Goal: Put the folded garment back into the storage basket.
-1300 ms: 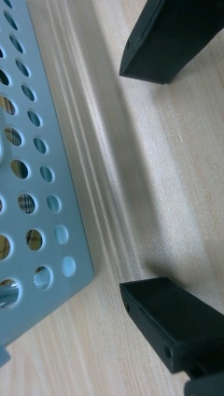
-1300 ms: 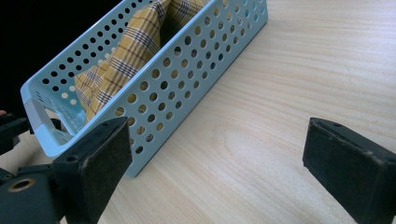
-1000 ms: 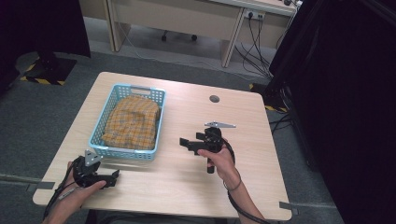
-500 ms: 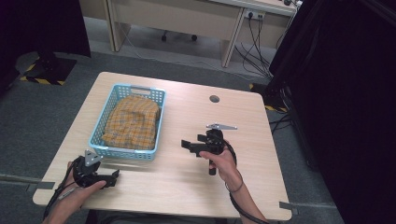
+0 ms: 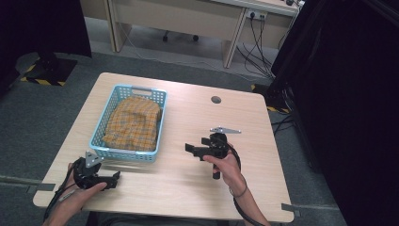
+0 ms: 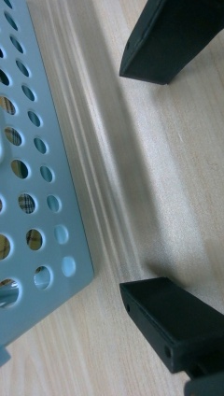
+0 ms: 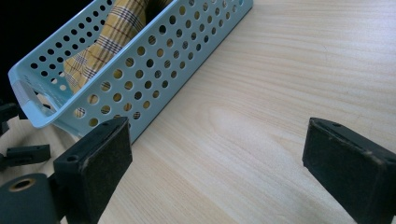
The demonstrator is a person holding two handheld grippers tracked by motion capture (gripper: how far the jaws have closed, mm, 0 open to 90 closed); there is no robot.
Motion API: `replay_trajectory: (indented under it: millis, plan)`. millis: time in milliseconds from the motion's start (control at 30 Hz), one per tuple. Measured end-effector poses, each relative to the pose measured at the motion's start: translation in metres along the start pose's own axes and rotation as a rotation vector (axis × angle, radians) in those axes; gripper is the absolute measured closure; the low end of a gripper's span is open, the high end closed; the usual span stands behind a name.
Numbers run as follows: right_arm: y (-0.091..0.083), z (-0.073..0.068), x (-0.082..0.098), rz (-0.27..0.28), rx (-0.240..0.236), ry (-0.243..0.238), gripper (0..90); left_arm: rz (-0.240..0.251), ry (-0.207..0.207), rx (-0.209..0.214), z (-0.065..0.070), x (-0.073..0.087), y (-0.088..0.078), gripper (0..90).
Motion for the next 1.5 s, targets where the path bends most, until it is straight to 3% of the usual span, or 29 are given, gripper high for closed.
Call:
replay_trajectory:
  millis: [1500]
  plan:
    - [-0.022,0.014,0.022,-0.023,0.046,-0.024,9.3,0.000,0.000,0.000,0.000,0.000,0.000,0.0]
Point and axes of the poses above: each handheld gripper's, and its own axes: y roughly forward along the jaws, x roughly out of its underside, z roughly to its right, the point moved 9 cm from there along y, roughly forward along the jaws
